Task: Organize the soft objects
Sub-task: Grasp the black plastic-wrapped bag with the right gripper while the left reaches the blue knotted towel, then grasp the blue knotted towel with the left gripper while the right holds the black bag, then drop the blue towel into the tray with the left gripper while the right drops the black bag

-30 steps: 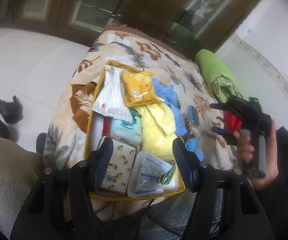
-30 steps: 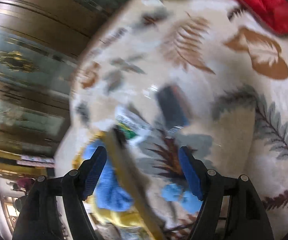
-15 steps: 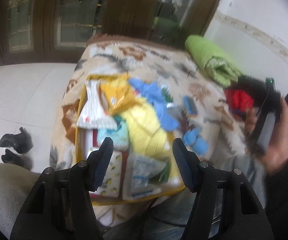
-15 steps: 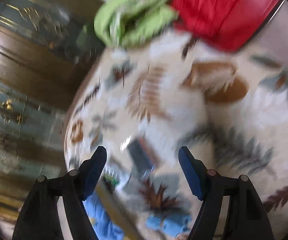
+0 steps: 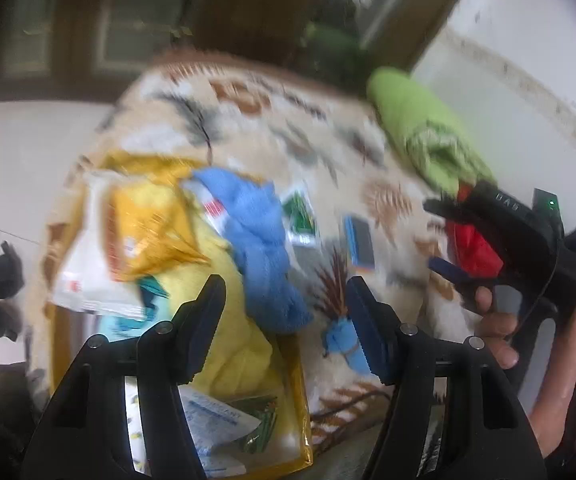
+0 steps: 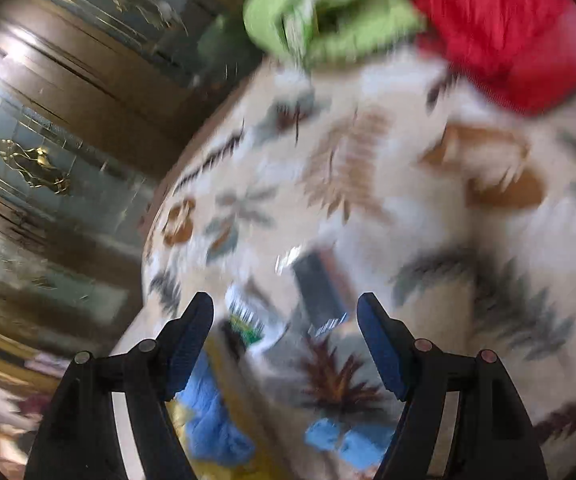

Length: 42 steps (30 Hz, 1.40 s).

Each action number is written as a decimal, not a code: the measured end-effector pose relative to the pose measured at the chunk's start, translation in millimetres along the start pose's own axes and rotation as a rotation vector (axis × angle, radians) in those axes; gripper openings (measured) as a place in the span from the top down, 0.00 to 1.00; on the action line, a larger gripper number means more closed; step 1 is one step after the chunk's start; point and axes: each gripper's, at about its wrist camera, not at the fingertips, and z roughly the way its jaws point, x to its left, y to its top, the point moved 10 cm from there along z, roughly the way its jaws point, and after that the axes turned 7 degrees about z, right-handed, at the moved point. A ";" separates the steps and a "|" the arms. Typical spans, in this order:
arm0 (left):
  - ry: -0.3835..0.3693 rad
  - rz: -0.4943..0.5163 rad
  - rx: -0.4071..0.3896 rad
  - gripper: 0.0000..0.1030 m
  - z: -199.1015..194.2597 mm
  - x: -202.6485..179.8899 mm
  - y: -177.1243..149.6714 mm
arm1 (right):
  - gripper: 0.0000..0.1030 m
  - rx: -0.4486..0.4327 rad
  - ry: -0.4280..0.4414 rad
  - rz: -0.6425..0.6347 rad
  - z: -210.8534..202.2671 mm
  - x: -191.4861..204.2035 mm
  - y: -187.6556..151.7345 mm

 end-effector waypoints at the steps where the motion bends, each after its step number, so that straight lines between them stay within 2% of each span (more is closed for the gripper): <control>1: -0.025 -0.003 0.051 0.39 11.8 -2.0 -1.4 | 0.28 0.028 0.014 0.037 4.5 -7.0 -2.6; 4: -0.103 -0.049 0.169 0.39 39.3 -11.9 -3.0 | 0.28 0.104 -0.017 0.089 21.2 -28.4 -8.3; 7: -0.178 -0.042 0.191 0.39 51.4 -35.0 -2.9 | 0.28 0.131 -0.004 0.117 30.6 -37.6 -5.5; 10: -0.143 0.016 0.239 0.39 62.9 -51.7 -12.1 | 0.28 0.162 -0.077 0.031 48.4 -33.6 3.9; 12: -0.164 0.012 0.264 0.39 65.0 -62.0 -19.4 | 0.28 0.212 -0.124 -0.067 70.8 -26.4 9.1; 14: -0.161 0.028 0.258 0.39 58.8 -66.7 -22.0 | 0.36 0.263 -0.150 -0.124 88.5 -25.0 4.6; 15: -0.158 0.027 0.253 0.39 56.2 -66.4 -22.6 | 0.51 0.290 -0.182 -0.151 96.1 -28.8 -1.8; 16: -0.165 0.020 0.254 0.39 54.4 -66.9 -23.5 | 0.59 0.278 -0.218 -0.184 95.4 -30.9 -3.3; 17: -0.176 0.016 0.264 0.39 54.7 -67.9 -25.6 | 0.64 0.268 -0.225 -0.194 90.1 -31.0 -3.1; 19: -0.190 0.013 0.293 0.39 58.5 -72.2 -29.2 | 0.68 0.254 -0.200 -0.131 76.3 -36.7 -0.1; 22: -0.252 -0.001 0.368 0.39 68.7 -90.4 -38.0 | 0.69 0.174 -0.088 -0.035 41.4 -39.2 14.7; 24: -0.234 0.023 0.402 0.39 73.9 -100.7 -43.4 | 0.69 0.080 -0.011 0.012 7.9 -39.4 24.0; 26: -0.158 0.047 0.442 0.39 82.3 -103.5 -51.0 | 0.69 0.012 0.057 0.022 -17.8 -35.3 23.7; 28: -0.074 0.046 0.559 0.39 103.4 -100.7 -68.9 | 0.69 -0.025 0.083 0.005 -33.7 -31.4 18.2; 30: -0.023 0.054 0.620 0.39 118.1 -96.2 -78.1 | 0.69 -0.058 0.084 -0.022 -43.1 -26.9 15.2; 32: 0.000 0.027 0.673 0.39 132.3 -91.3 -83.2 | 0.69 -0.056 0.074 -0.052 -42.7 -24.9 16.1; 34: 0.026 0.031 0.680 0.40 141.4 -96.9 -79.2 | 0.69 -0.014 0.069 -0.068 -34.7 -22.8 11.0; 35: 0.032 0.082 0.675 0.45 143.5 -103.7 -77.4 | 0.69 -0.007 0.056 -0.072 -28.2 -22.6 12.1; 36: 0.033 0.115 0.675 0.66 143.7 -108.1 -79.1 | 0.69 -0.006 0.049 -0.073 -28.4 -20.4 13.2; 38: 0.031 0.092 0.682 0.72 142.8 -106.7 -83.9 | 0.69 -0.018 0.066 -0.071 -33.4 -19.6 13.6; 39: 0.009 0.064 0.671 0.74 142.1 -105.6 -82.4 | 0.69 -0.027 0.072 -0.072 -32.4 -19.6 14.5; 40: -0.021 0.029 0.646 0.82 138.3 -103.9 -79.4 | 0.69 -0.038 0.081 -0.074 -33.7 -19.0 15.4; 42: -0.084 -0.010 0.589 0.85 126.1 -102.7 -72.9 | 0.69 -0.044 0.109 -0.087 -37.3 -13.6 14.2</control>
